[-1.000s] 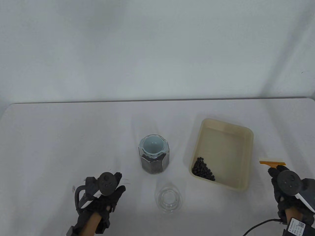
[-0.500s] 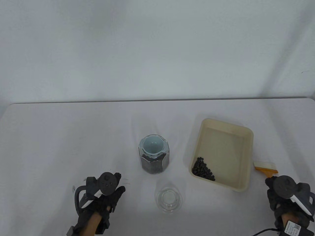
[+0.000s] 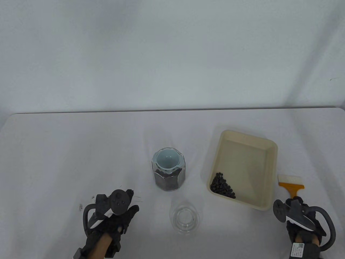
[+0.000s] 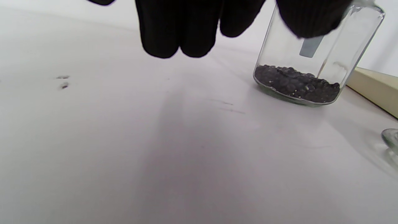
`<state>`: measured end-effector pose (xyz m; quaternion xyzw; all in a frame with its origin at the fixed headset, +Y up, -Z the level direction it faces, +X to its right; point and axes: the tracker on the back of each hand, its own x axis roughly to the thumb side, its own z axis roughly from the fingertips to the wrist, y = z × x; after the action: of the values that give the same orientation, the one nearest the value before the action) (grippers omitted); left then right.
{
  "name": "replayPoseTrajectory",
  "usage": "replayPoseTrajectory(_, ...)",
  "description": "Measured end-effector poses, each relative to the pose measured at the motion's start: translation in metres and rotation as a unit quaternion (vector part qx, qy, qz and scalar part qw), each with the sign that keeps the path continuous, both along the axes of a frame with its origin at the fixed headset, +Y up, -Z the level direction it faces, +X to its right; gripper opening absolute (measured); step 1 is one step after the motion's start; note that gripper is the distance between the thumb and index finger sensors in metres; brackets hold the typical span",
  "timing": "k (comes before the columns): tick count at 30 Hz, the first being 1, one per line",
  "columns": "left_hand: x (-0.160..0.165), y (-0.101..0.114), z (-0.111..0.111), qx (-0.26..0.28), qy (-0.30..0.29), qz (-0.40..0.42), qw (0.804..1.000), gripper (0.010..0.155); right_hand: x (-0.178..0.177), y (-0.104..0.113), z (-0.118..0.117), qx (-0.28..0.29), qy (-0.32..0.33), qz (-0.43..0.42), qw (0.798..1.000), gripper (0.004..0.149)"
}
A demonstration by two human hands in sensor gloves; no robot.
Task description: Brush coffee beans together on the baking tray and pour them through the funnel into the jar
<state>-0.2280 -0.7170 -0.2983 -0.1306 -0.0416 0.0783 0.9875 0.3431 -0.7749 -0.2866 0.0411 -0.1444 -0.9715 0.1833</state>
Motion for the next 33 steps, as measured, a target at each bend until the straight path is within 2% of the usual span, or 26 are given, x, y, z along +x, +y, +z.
replayPoseTrajectory(7, 0.001, 0.0, 0.0, -0.001, -0.002, -0.001, 1.0, 0.072, 0.007, -0.002, 0.0, -0.031, -0.034, -0.05, 0.998, 0.064)
replayPoseTrajectory(15, 0.001, 0.0, 0.0, 0.0, -0.001, 0.0, 1.0, 0.072, 0.011, -0.001, 0.0, -0.027, -0.053, -0.075, 0.995, 0.065)
replayPoseTrajectory(19, 0.0, 0.001, 0.0, 0.003, 0.0, 0.003, 1.0, 0.072, 0.019, 0.012, 0.003, -0.005, -0.09, -0.143, 0.986, 0.065)
replayPoseTrajectory(22, 0.0, 0.001, 0.0, 0.004, 0.001, 0.005, 1.0, 0.072, 0.032, 0.024, 0.008, 0.043, -0.115, -0.223, 0.967, 0.064)
replayPoseTrajectory(25, 0.0, 0.001, 0.0, 0.006, 0.001, 0.005, 1.0, 0.072, 0.043, 0.037, 0.012, 0.095, -0.135, -0.292, 0.942, 0.064)
replayPoseTrajectory(26, 0.0, 0.001, -0.001, 0.005, 0.002, 0.005, 1.0, 0.072, 0.045, 0.041, 0.012, 0.114, -0.142, -0.331, 0.926, 0.065)
replayPoseTrajectory(28, 0.0, 0.0, -0.001, 0.003, 0.001, 0.003, 1.0, 0.072, 0.049, 0.046, 0.013, 0.132, -0.15, -0.412, 0.889, 0.071)
replayPoseTrajectory(30, 0.0, 0.001, 0.0, 0.004, 0.0, 0.002, 1.0, 0.072, 0.049, 0.047, 0.012, 0.156, -0.169, -0.512, 0.828, 0.075)
replayPoseTrajectory(31, 0.0, 0.0, 0.0, 0.005, 0.0, 0.002, 1.0, 0.072, 0.048, 0.047, 0.011, 0.161, -0.179, -0.54, 0.806, 0.078)
replayPoseTrajectory(33, -0.001, 0.0, -0.001, 0.005, 0.001, 0.004, 1.0, 0.072, 0.04, 0.045, 0.006, 0.147, -0.195, -0.57, 0.784, 0.078)
